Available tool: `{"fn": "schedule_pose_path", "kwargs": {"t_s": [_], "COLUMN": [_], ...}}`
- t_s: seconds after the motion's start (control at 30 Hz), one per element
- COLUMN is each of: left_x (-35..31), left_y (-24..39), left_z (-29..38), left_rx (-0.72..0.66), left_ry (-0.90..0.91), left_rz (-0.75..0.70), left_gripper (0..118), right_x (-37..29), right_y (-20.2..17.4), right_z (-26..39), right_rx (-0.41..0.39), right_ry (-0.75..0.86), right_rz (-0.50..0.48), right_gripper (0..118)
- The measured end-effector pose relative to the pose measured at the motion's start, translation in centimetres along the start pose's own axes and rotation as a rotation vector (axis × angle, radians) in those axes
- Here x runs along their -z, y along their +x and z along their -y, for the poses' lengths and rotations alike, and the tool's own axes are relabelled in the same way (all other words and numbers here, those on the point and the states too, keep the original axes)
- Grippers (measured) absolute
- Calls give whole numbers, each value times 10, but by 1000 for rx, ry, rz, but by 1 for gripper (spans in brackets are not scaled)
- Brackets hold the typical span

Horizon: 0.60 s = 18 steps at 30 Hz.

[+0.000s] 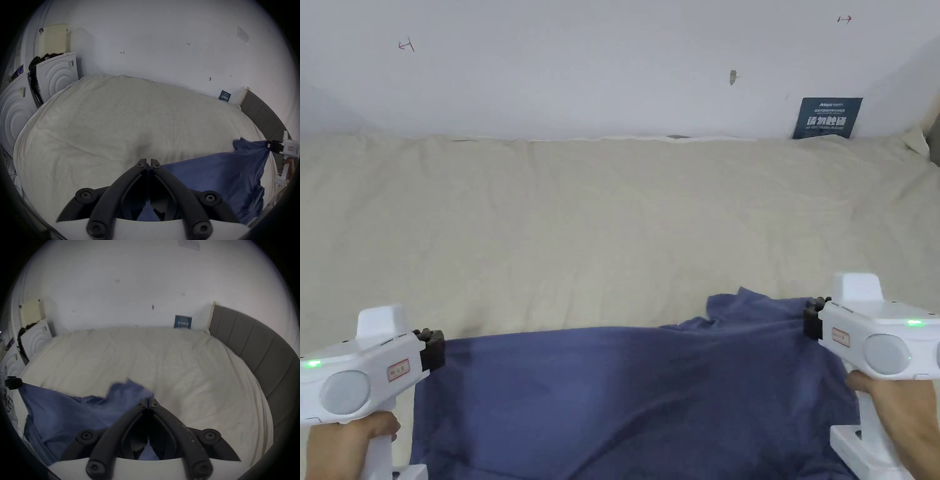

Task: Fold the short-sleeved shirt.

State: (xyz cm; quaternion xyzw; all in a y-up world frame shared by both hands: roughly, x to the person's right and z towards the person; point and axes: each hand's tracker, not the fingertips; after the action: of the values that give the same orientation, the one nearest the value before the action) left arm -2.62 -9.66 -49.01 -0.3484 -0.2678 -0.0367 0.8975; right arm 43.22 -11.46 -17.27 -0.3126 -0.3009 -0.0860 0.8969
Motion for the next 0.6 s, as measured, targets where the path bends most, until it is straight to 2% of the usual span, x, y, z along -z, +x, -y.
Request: {"fn": "schedule_pose_path", "kwargs": {"t_s": [0.1,0.17,0.33,0.43,0.6], "left_x": [-27,-44,-74,-88,-93], "left_y": [-5,-11,-28,-39,-55], "left_z": [8,16,47,75,127], "left_rx": [-25,-38,-52,-63,-72], "left_ry": [23,32,5,-34,-104], "left_rz": [-4,-11,-20,-26,-31], "left_gripper": [3,3,3,3,3], "right_x": [-56,-107,-171,-179,-188], "right_y": [6,-5,-6,12,15], "right_z": [10,20,64,97,152], "right_rx": [14,41,67,104,172], "right_ry": [73,100,111,89,-5], "right_rz": [-29,-44,-69,-72,-42], "right_gripper": [2,2,2,2,2]}}
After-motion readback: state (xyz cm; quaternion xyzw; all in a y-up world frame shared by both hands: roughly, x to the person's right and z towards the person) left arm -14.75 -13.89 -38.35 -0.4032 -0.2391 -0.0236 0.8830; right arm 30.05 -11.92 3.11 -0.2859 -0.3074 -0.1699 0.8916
